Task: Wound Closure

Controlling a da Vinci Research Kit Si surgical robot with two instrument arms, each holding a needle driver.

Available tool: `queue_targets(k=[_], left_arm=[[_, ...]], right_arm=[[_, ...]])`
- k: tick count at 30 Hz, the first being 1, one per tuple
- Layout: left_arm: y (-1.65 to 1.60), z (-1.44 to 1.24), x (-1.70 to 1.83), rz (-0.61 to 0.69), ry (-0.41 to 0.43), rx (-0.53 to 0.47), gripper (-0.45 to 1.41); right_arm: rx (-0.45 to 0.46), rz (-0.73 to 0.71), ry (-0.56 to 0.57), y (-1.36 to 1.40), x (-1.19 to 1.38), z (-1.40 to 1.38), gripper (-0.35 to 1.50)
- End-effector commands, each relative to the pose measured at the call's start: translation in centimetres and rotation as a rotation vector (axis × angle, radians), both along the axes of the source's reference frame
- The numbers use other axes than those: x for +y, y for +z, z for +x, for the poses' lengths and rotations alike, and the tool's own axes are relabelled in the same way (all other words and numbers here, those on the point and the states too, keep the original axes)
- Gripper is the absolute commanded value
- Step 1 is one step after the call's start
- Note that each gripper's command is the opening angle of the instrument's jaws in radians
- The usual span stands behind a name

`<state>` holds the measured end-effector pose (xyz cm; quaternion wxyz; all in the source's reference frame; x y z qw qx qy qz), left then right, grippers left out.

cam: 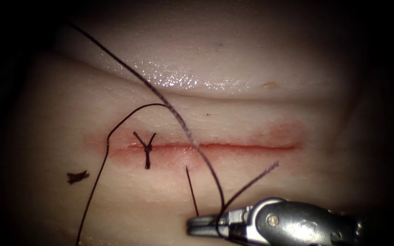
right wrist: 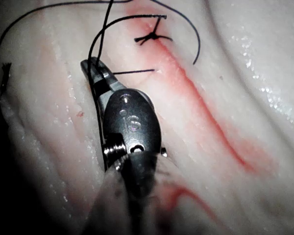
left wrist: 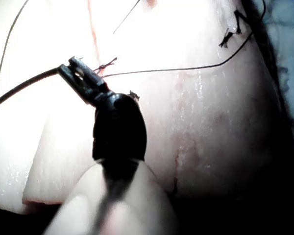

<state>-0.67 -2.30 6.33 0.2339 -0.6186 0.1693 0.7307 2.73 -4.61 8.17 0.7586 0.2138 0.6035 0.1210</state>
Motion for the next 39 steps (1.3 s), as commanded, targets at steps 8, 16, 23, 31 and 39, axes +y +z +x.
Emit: queue_targets(k=[8, 16, 23, 31, 39], left_arm=[[0.1, -0.17, -0.02, 0.001, 0.029, -0.009, -0.45], [0.1, -0.16, -0.04, 0.002, 0.035, -0.008, -0.45], [0.11, -0.14, -0.05, -0.003, 0.043, -0.018, -0.45], [0.11, -0.07, -0.06, 0.006, 0.051, -0.031, -0.45], [0.11, -0.11, -0.07, 0.004, 0.06, -0.052, -0.45]], right_arm=[[0.063, 0.003, -0.082, -0.61, -0.38, 0.2, -0.35], [0.102, -0.019, -0.11, -0.94, -0.41, 0.26, 0.59], [0.022, -0.111, 0.011, -0.55, 0.31, 0.08, 1.47], [-0.031, -0.189, 0.043, 0.05, 0.64, -0.05, 1.48], [-0.074, -0.255, 0.073, 0.65, 0.69, 0.05, 1.42]])
